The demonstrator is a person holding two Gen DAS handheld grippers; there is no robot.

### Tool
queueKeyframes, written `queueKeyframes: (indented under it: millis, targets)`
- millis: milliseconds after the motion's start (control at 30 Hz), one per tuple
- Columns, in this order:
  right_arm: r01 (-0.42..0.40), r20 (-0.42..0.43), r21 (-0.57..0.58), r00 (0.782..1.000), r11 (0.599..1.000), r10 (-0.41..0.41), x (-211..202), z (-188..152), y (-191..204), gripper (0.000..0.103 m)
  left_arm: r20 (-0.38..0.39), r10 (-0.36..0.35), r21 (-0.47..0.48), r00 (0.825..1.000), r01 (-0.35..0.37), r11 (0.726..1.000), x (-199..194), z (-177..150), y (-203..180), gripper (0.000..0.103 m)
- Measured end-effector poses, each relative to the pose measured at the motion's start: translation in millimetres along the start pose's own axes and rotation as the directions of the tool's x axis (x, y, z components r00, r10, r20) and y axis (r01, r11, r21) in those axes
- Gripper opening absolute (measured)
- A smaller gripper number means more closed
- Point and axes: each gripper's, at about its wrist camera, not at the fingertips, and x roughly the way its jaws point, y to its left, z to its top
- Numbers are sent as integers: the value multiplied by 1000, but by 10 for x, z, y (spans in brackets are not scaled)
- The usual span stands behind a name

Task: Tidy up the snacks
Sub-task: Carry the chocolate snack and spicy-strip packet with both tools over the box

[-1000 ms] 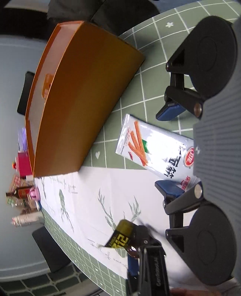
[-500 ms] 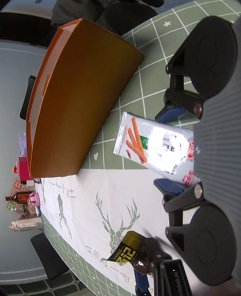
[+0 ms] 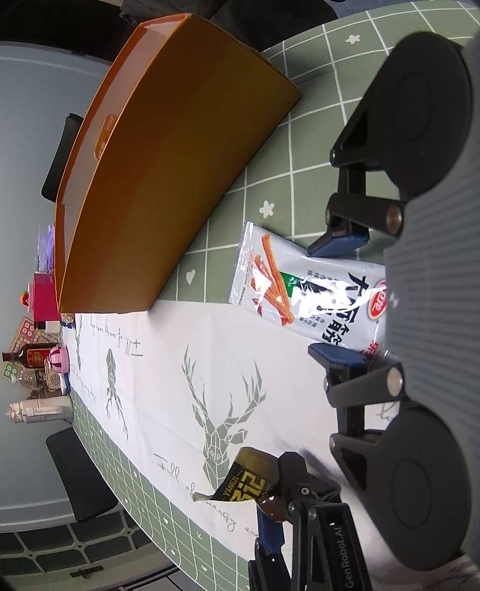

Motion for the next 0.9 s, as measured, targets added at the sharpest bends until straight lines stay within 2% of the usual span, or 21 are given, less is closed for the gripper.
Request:
queueKeyframes:
  millis: [200, 333, 467, 667, 767, 900]
  targets:
    - [-45, 22, -3, 999, 999, 45, -156, 132, -2, 49, 13, -15, 5, 1000, 15, 1000, -67, 22, 5, 52]
    - [-90, 36, -67, 995, 994, 93, -291, 321, 58, 49, 24, -15, 7, 1000, 14, 1000, -132, 80, 37, 52]
    - [-119, 53, -189, 990, 975, 131, -418, 631, 111, 49, 37, -11, -2, 999, 11, 1000, -204, 156, 88, 52]
    - [-124, 50, -370, 987, 921, 153, -473, 1191, 13, 49, 52, 11, 9, 999, -12, 1000, -275, 307, 112, 52]
    - [-134, 54, -410, 984, 902, 170, -452, 1461, -97, 49, 49, 13, 17, 999, -14, 1000, -271, 398, 99, 52]
    - [-135, 77, -394, 981, 909, 179, -411, 1719, -289, 49, 58, 14, 33, 998, -16, 999, -260, 582, 54, 52]
